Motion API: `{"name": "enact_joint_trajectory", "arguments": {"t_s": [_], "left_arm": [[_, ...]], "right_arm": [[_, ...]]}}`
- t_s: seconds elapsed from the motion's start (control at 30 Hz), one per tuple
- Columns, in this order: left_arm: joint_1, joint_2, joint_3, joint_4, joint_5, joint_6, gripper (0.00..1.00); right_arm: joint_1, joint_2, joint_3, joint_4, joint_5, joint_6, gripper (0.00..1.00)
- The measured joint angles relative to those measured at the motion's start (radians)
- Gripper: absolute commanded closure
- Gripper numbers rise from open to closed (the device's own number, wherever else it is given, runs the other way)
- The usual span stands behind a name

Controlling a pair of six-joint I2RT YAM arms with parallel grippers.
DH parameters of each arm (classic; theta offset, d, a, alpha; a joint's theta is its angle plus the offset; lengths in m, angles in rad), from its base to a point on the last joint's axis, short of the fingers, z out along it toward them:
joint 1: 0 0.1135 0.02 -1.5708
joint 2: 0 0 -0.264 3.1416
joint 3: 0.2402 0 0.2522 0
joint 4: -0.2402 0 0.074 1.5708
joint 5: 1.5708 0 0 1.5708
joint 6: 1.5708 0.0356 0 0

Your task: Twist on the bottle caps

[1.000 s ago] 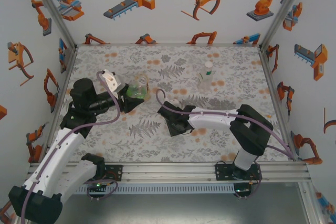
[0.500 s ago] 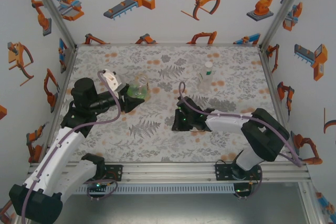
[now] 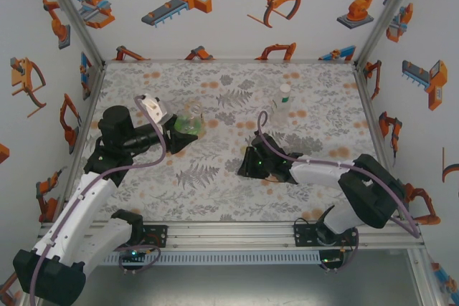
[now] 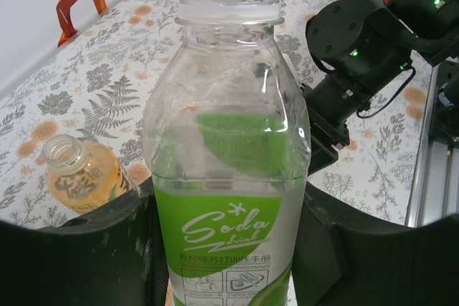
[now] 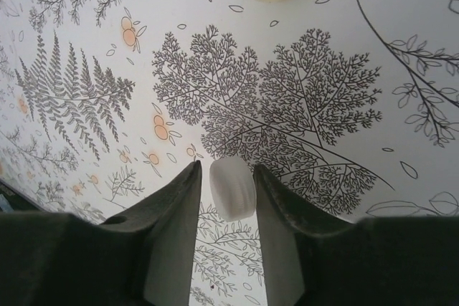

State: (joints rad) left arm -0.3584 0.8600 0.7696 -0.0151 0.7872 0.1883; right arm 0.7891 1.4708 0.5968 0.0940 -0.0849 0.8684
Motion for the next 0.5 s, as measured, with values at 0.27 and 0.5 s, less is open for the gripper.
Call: {"name": "enact_joint_trajectory", "arguments": {"t_s": [0.27, 0.5], "left_arm": [[0.000, 0.000, 0.000, 0.000, 0.000, 0.000, 0.91], [0.000, 0.000, 0.000, 0.000, 0.000, 0.000, 0.91]], "right_arm": [[0.005, 0.019, 0.052, -0.058, 0.013, -0.021, 0.50], [0.074, 0.100, 0.180, -0.186, 0.097, -0.076, 0.50]]}}
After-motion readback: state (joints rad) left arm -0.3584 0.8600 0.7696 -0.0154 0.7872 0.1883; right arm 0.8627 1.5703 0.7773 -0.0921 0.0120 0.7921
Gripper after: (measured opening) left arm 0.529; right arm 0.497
